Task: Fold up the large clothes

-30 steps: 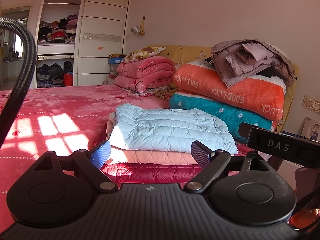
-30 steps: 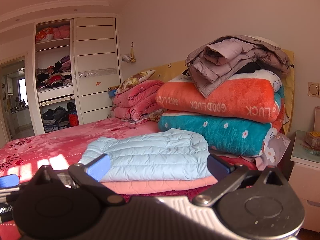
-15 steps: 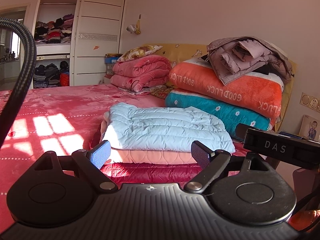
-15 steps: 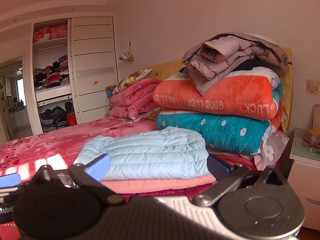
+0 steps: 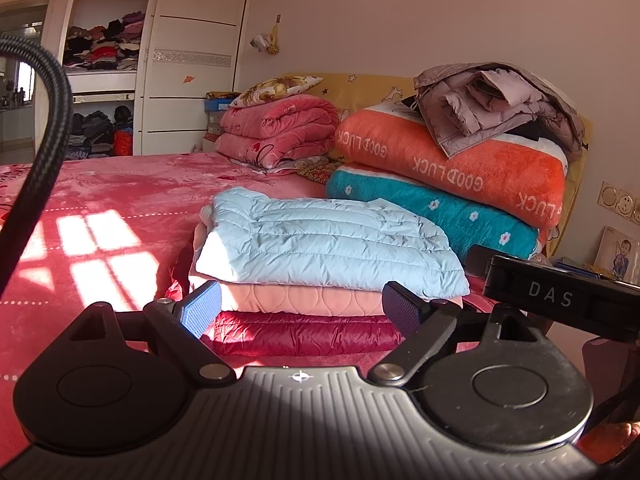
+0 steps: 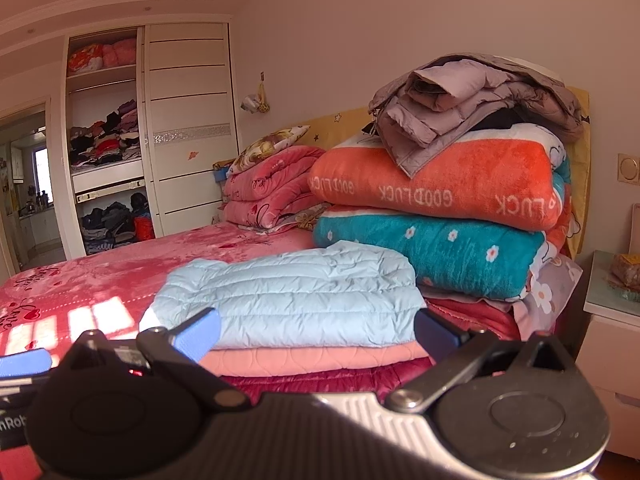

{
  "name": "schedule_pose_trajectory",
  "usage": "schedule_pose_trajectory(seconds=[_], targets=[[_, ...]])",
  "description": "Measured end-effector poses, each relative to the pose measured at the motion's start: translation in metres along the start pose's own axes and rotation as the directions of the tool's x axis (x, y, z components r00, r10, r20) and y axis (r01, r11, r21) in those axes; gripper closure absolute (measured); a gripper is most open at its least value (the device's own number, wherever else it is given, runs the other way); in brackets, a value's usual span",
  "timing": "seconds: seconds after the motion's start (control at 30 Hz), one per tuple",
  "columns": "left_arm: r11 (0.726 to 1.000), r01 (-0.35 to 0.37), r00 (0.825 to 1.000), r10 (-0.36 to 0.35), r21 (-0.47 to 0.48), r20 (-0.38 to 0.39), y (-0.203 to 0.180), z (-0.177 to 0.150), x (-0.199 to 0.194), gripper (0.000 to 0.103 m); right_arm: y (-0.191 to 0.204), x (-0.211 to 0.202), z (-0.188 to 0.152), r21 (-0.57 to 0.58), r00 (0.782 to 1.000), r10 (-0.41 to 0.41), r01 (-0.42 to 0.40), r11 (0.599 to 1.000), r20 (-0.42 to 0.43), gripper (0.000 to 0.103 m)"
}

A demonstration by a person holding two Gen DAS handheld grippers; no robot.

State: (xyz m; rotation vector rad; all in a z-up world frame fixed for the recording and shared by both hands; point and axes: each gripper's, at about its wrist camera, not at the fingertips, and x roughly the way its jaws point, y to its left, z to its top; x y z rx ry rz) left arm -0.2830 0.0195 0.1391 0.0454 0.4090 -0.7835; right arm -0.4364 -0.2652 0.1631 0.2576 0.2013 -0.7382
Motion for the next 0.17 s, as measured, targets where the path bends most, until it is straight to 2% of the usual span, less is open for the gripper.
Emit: schedule_pose_trajectory(seconds=[0.17], targets=[[0.999,-0.046,0.999,0.046,-0.028,-0.007,0.017,-0.007,0.004,0.000,0.008,0.014,-0.007,-0.009,0.999,0.025,-0.026,1.000,-0.044,0.001]])
